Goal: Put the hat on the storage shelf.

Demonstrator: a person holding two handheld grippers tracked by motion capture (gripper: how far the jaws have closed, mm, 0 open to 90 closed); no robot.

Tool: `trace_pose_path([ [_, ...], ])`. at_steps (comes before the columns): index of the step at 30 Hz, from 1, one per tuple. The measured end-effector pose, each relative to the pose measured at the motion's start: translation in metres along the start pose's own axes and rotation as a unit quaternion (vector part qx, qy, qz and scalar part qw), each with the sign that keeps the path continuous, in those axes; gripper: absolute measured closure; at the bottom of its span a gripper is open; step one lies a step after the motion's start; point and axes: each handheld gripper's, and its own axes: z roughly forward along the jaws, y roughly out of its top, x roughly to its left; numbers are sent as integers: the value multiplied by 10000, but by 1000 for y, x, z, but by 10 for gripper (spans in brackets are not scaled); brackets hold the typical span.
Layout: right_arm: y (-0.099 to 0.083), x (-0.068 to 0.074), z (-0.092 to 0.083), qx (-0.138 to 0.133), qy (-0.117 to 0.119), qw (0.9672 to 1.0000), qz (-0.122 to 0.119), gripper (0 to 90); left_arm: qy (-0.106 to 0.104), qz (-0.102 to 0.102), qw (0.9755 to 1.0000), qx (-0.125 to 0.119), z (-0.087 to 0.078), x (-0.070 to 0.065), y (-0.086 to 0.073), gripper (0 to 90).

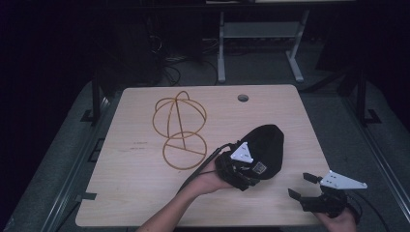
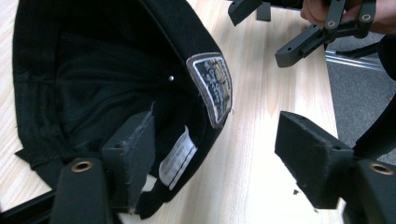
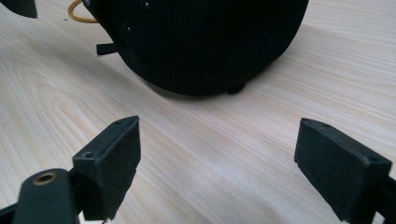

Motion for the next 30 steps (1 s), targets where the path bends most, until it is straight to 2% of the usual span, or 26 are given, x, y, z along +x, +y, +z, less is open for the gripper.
trace_pose_path([
  [9,0,1,2,19,15,10000,-43,142,-81,-63,9999,86,6,6,7,376],
  [15,0,2,3,41,17,10000,-68,142,-121,55,9996,242,13,8,13,441],
  [20,0,1,4,63,29,9999,-90,142,-140,70,9993,349,18,9,13,490],
  [21,0,1,4,70,29,9999,-96,142,-166,110,9990,393,19,10,13,533],
  [30,0,1,5,95,55,9999,-92,142,-361,244,9971,631,26,9,16,698],
])
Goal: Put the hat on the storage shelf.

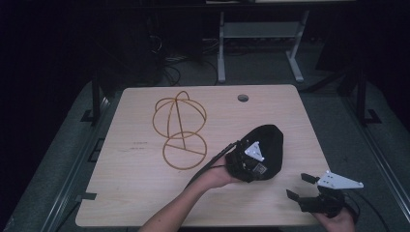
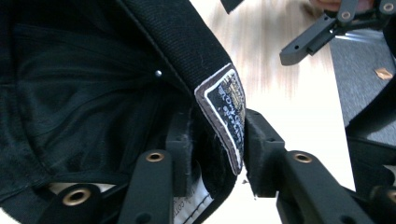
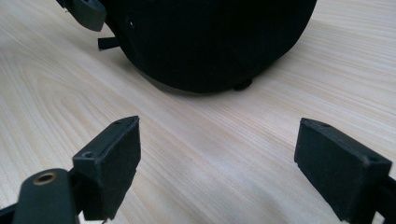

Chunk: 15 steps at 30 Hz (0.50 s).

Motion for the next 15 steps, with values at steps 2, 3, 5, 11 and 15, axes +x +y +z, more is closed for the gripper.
trace_pose_path([
  [2,0,-1,1,18,12,10000,21,142,-39,36,10000,1,1,0,0,725],
  [3,0,-1,1,18,12,10000,21,142,-39,36,10000,1,1,0,0,733],
  [5,0,-1,2,27,40,10000,25,142,-79,109,9999,1,0,-1,0,762],
  [11,1,1,1,-31,88,10000,31,142,-87,178,9998,-26,-1,-2,3,798],
  [15,1,1,1,-80,138,9999,66,142,-106,192,9997,-114,-4,-2,5,803],
])
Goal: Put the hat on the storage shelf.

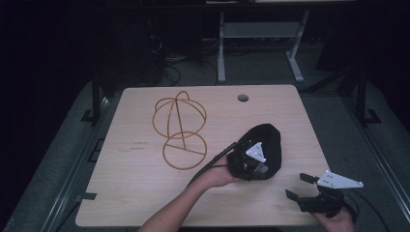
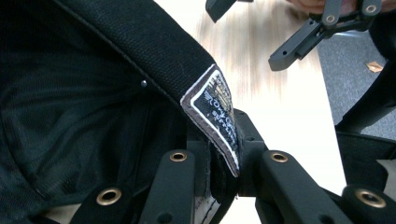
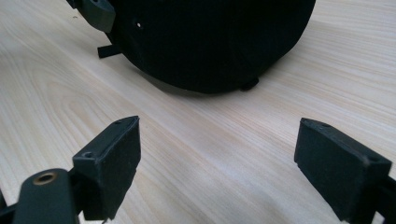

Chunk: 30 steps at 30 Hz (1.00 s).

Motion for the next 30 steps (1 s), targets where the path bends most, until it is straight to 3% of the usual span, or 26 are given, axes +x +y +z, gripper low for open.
trace_pose_path([
  [11,5,5,0,-180,135,9997,20,142,-20,-12,9991,-417,-24,1,11,809],
  [13,10,8,0,-312,177,9994,-37,142,-35,-34,9984,-563,-32,0,14,809],
  [21,23,11,-3,-671,314,9972,23,145,-91,-36,9972,-746,-47,0,18,810],
  [22,27,11,-4,-760,339,9965,13,147,-133,-102,9962,-860,-52,1,19,810],
  [30,48,10,-9,-947,475,9943,-96,161,-264,-91,9938,-1079,-72,1,27,810],
])
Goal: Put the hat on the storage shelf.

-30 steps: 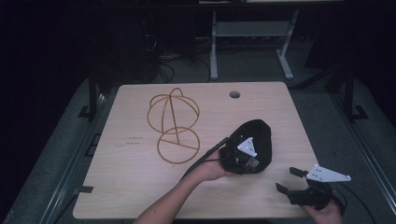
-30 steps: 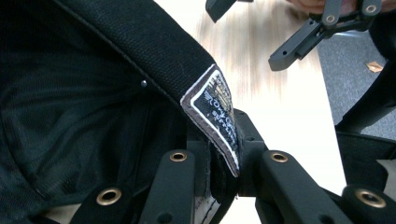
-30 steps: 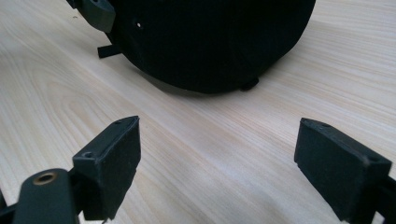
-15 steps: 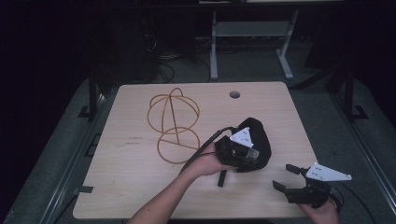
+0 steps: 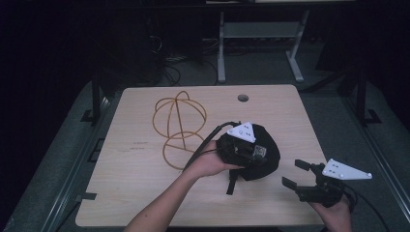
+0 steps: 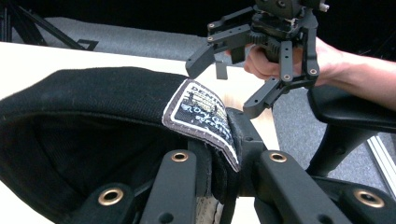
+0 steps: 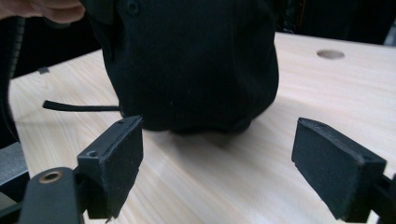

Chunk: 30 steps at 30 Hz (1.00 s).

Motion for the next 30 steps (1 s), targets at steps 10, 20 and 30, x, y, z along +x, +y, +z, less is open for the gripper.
trace_pose_path([
  [10,22,1,9,-134,253,9994,-172,182,-296,201,9993,-133,-7,-12,13,810],
  [20,20,4,11,-414,499,9976,-256,338,-643,546,9964,-103,-6,-28,24,810],
  [30,17,7,10,-464,614,9961,-430,647,-638,634,9959,-49,-5,-31,27,810],
])
